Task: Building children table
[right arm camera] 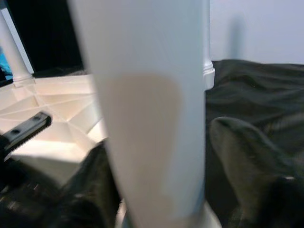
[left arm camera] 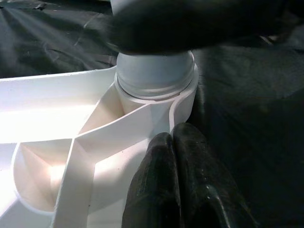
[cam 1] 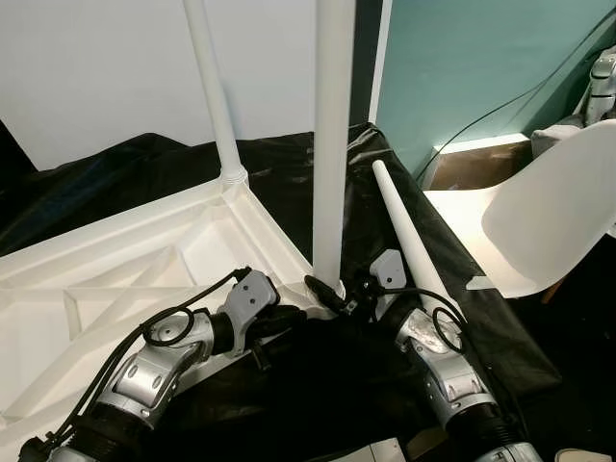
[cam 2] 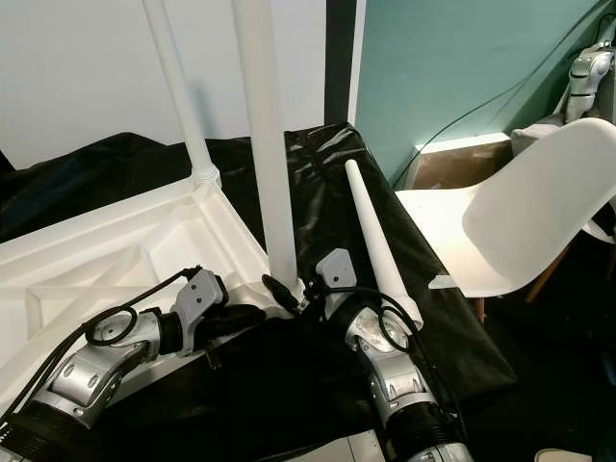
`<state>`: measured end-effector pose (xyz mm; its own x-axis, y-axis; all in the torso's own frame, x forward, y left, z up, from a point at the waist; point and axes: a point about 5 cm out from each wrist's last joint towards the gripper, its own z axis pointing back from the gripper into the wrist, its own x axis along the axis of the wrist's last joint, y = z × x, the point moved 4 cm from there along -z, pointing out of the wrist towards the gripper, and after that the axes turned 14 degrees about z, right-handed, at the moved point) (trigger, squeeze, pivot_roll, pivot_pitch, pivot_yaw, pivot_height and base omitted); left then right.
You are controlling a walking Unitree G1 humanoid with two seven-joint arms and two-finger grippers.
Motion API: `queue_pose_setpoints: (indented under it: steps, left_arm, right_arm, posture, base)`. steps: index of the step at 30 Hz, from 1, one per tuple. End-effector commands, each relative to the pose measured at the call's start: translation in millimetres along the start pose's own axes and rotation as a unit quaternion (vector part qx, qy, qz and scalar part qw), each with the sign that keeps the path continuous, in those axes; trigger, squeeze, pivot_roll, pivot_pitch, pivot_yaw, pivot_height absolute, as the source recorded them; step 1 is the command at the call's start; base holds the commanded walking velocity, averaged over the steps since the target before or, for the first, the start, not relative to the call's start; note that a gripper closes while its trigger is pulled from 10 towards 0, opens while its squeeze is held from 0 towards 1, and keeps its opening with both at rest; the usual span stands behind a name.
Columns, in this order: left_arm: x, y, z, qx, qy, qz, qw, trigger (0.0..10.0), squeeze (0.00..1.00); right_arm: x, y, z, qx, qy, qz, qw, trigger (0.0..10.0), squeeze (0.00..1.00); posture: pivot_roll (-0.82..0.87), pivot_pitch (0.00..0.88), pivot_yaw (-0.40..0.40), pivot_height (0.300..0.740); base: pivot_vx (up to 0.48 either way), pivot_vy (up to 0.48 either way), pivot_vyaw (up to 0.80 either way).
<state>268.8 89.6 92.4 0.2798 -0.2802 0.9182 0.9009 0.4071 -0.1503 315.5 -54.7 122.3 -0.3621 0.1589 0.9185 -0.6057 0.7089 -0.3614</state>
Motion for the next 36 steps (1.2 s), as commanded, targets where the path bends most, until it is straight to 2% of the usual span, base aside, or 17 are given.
queue_pose_setpoints:
  steps: [1, 2, 3, 5, 7, 10, 13, 15, 17, 18, 19, 29, 30, 33, 34, 35, 36]
  left_arm:
    - [-30, -16.3, -3.2, -0.052, 0.051, 0.035, 0.997, 10.0, 0.00]
    - [-30, -16.2, -3.4, -0.052, 0.051, 0.036, 0.997, 10.0, 0.00]
    - [-29, -15.8, -4.2, -0.053, 0.051, 0.035, 0.997, 10.0, 0.00]
    - [-29, -15.7, -4.5, -0.053, 0.051, 0.035, 0.997, 10.0, 0.00]
    - [-28, -15.4, -6.0, -0.055, 0.050, 0.033, 0.997, 10.0, 0.00]
    - [-27, -15.3, -6.5, -0.056, 0.050, 0.032, 0.997, 10.0, 0.00]
    - [-27, -15.5, -7.5, -0.058, 0.051, 0.030, 0.997, 10.0, 0.00]
    - [-27, -16.0, -7.4, -0.059, 0.051, 0.030, 0.997, 10.0, 0.00]
    - [-27, -16.1, -7.3, -0.059, 0.051, 0.030, 0.997, 10.0, 0.00]
    - [-27, -16.4, -7.0, -0.058, 0.051, 0.030, 0.997, 10.0, 0.00]
    - [-27, -16.7, -6.6, -0.058, 0.052, 0.031, 0.997, 10.0, 0.00]
    - [-30, -16.4, -3.5, -0.053, 0.053, 0.033, 0.997, 10.0, 0.00]
    - [-30, -16.0, -3.4, -0.052, 0.053, 0.033, 0.997, 10.0, 0.00]
    - [-30, -15.8, -3.4, -0.052, 0.053, 0.033, 0.997, 10.0, 0.00]
    - [-30, -15.4, -4.1, -0.050, 0.052, 0.034, 0.997, 10.0, 0.00]
    - [-30, -15.5, -5.1, -0.050, 0.050, 0.034, 0.997, 10.0, 0.00]
    - [-30, -15.5, -5.1, -0.050, 0.050, 0.034, 0.997, 10.0, 0.00]
  right_arm:
    - [5, -9.1, 0.0, -0.003, -0.007, 0.001, 1.000, 10.0, 1.00]
    - [6, -6.9, 0.5, 0.029, -0.011, 0.003, 1.000, 10.0, 0.65]
    - [8, -7.4, 2.4, 0.076, -0.020, 0.020, 0.997, 10.0, 0.00]
    - [9, -8.4, 3.0, 0.087, -0.024, 0.029, 0.995, 10.0, 0.00]
    - [8, -9.1, 5.1, 0.147, -0.024, 0.038, 0.988, 10.0, 0.00]
    - [8, -8.6, 6.4, 0.176, -0.022, 0.037, 0.983, 10.0, 0.00]
    - [6, -11.5, 7.9, 0.242, -0.015, 0.051, 0.969, 10.0, 0.00]
    - [3, -13.4, 6.1, 0.269, -0.005, 0.061, 0.961, 8.4, 0.00]
    - [2, -13.8, 5.3, 0.275, -0.002, 0.063, 0.959, 8.4, 0.00]
    - [1, -14.4, 3.3, 0.283, 0.000, 0.062, 0.957, 3.7, 0.00]
    - [2, -15.0, 0.9, 0.289, -0.001, 0.058, 0.956, 0.0, 0.00]
    - [0, -15.8, 0.2, 0.288, 0.000, 0.013, 0.957, 0.0, 0.00]
    - [4, -14.2, -3.7, 0.239, -0.010, -0.005, 0.971, 0.0, 0.00]
    - [5, -14.3, -5.1, 0.227, -0.014, -0.009, 0.974, 0.0, 0.00]
    - [6, -18.5, -12.9, 0.135, -0.012, -0.011, 0.991, 0.0, 0.00]
    - [6, -22.6, -16.1, 0.050, -0.008, -0.008, 0.999, 0.0, 0.00]
    - [6, -22.6, -16.1, 0.050, -0.008, -0.008, 0.999, 0.0, 0.00]
  posture:
    - [0.06, 0.000, -0.007, 0.740]
    - [0.06, 0.000, -0.005, 0.740]
    - [0.05, 0.000, -0.002, 0.740]
    - [0.05, 0.000, -0.002, 0.740]
    - [0.04, 0.000, 0.001, 0.740]
    - [0.04, 0.000, 0.003, 0.740]
    - [0.04, 0.000, 0.002, 0.740]
    - [0.05, 0.000, 0.001, 0.740]
    - [0.05, 0.000, 0.001, 0.740]
    - [0.05, 0.000, 0.001, 0.740]
    - [0.06, 0.000, 0.001, 0.740]
    - [0.07, 0.000, -0.003, 0.740]
    - [0.07, 0.000, -0.003, 0.740]
    - [0.07, 0.000, -0.003, 0.740]
    - [0.06, 0.000, -0.012, 0.740]
    - [0.06, 0.000, -0.012, 0.740]
    - [0.06, 0.000, -0.012, 0.740]
  base:
    - [0.000, 0.000, 0.00]
    - [0.000, 0.000, 0.00]
    - [0.000, 0.000, 0.00]
    - [0.000, 0.000, 0.00]
    - [0.000, 0.000, 0.00]
    - [0.000, 0.000, 0.00]
    - [0.000, 0.000, 0.00]
    - [0.000, 0.000, 0.00]
    - [0.000, 0.000, 0.00]
    - [0.000, 0.000, 0.00]
    - [0.000, 0.000, 0.00]
    - [0.000, 0.000, 0.00]
    - [0.000, 0.000, 0.00]
    - [0.000, 0.000, 0.00]
    - [0.000, 0.000, 0.00]
    - [0.000, 0.000, 0.00]
    - [0.000, 0.000, 0.00]
